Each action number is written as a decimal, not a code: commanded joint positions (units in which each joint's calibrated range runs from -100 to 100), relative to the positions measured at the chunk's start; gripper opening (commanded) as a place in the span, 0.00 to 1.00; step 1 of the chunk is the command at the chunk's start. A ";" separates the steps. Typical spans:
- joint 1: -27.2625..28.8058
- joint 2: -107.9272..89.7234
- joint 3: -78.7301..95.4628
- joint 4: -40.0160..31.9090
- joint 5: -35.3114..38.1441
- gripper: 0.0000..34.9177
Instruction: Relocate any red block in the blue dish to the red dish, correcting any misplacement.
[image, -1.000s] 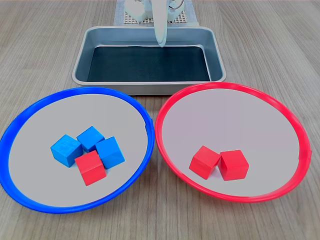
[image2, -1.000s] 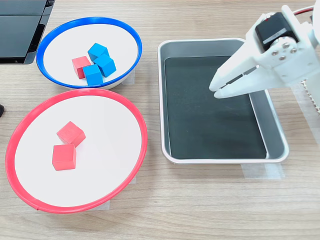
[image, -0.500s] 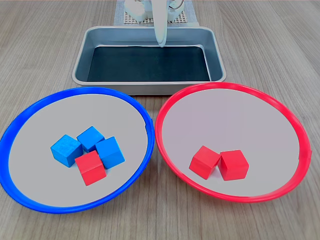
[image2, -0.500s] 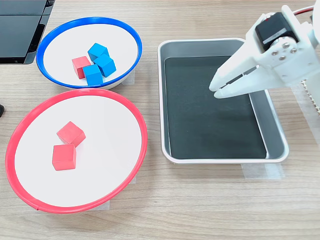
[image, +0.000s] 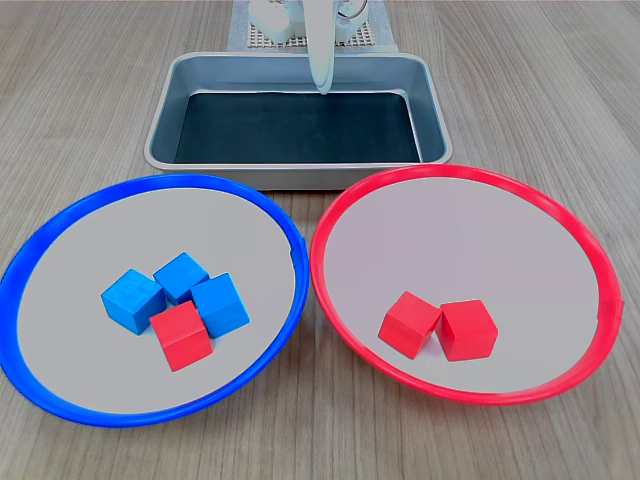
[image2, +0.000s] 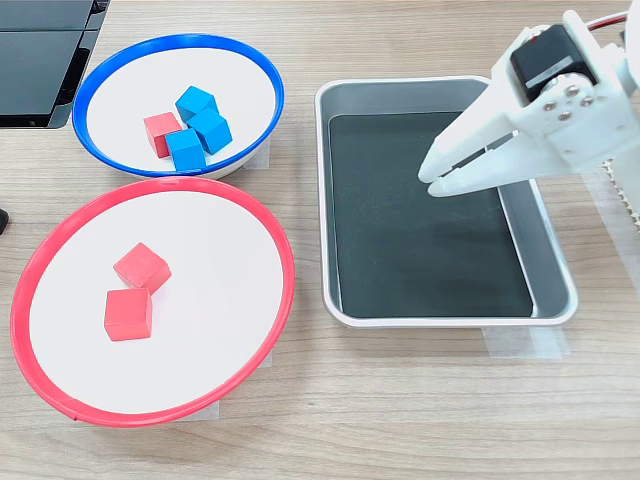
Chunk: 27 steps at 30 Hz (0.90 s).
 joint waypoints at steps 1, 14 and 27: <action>0.09 -0.43 -0.28 0.27 -0.05 0.01; 0.09 -0.43 -0.28 0.27 -0.10 0.01; 0.09 4.01 -4.74 -1.96 2.98 0.01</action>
